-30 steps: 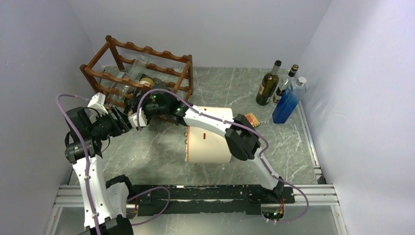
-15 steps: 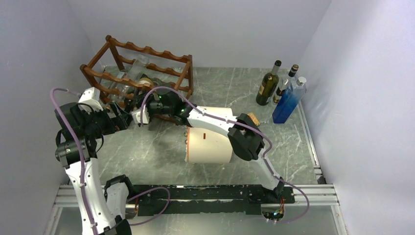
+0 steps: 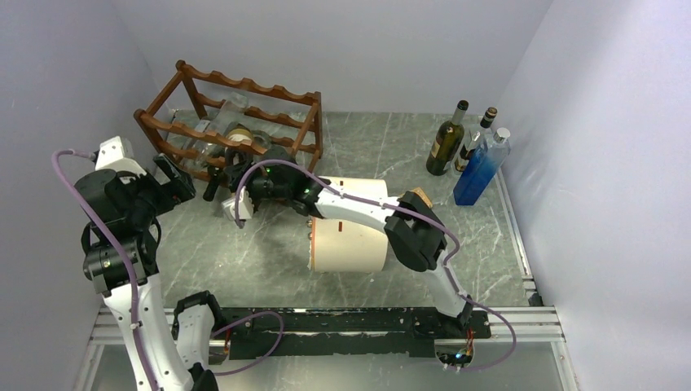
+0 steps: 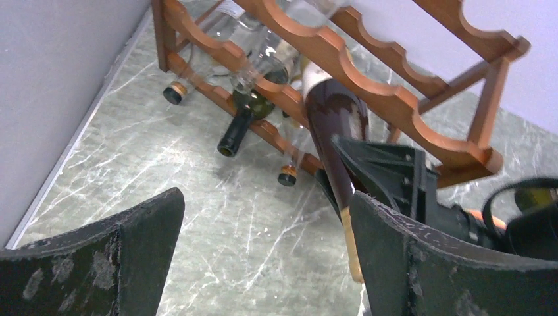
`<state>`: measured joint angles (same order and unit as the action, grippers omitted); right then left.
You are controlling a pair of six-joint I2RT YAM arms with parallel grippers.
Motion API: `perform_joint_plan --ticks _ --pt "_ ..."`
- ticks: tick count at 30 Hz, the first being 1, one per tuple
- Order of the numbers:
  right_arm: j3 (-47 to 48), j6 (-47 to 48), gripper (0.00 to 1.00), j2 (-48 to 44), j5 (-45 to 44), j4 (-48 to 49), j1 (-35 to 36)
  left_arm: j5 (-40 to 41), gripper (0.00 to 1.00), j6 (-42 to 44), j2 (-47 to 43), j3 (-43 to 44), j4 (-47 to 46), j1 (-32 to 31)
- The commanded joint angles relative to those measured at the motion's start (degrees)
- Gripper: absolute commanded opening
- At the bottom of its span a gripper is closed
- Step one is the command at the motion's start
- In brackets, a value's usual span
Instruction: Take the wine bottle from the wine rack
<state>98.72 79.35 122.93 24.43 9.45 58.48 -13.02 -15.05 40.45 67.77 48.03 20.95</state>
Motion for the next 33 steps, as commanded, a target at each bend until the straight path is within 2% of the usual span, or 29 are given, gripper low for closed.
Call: perform_joint_plan --ticks 1,13,15,17,20,25,33 --pt "-3.5 1.5 0.0 -4.1 2.6 -2.6 2.2 5.1 0.99 -3.6 1.1 -2.9 -6.2 -0.4" --pt "-6.3 3.5 0.0 -8.9 4.7 0.1 3.2 4.8 0.99 -3.6 3.2 -13.2 -17.7 -0.3" --pt "-6.1 5.3 0.0 -9.1 5.5 -1.2 3.2 1.8 0.99 -3.1 3.1 -15.3 -19.5 -0.3" --pt "-4.7 9.5 0.0 -8.6 4.8 -6.5 3.7 -1.8 0.99 -2.8 3.7 -16.6 -21.1 -0.1" --pt "-5.7 13.5 0.0 -8.5 2.3 -7.6 4.8 -9.0 1.0 -3.5 6.5 -16.9 -22.9 0.4" --pt "-5.9 17.8 0.0 -7.5 -3.9 -8.7 6.9 -19.9 0.92 -5.4 12.1 -16.5 -27.4 0.7" --pt "-9.5 18.0 0.0 -10.0 -7.7 -3.6 9.9 -23.6 0.93 -5.3 20.4 -12.9 -29.2 0.7"
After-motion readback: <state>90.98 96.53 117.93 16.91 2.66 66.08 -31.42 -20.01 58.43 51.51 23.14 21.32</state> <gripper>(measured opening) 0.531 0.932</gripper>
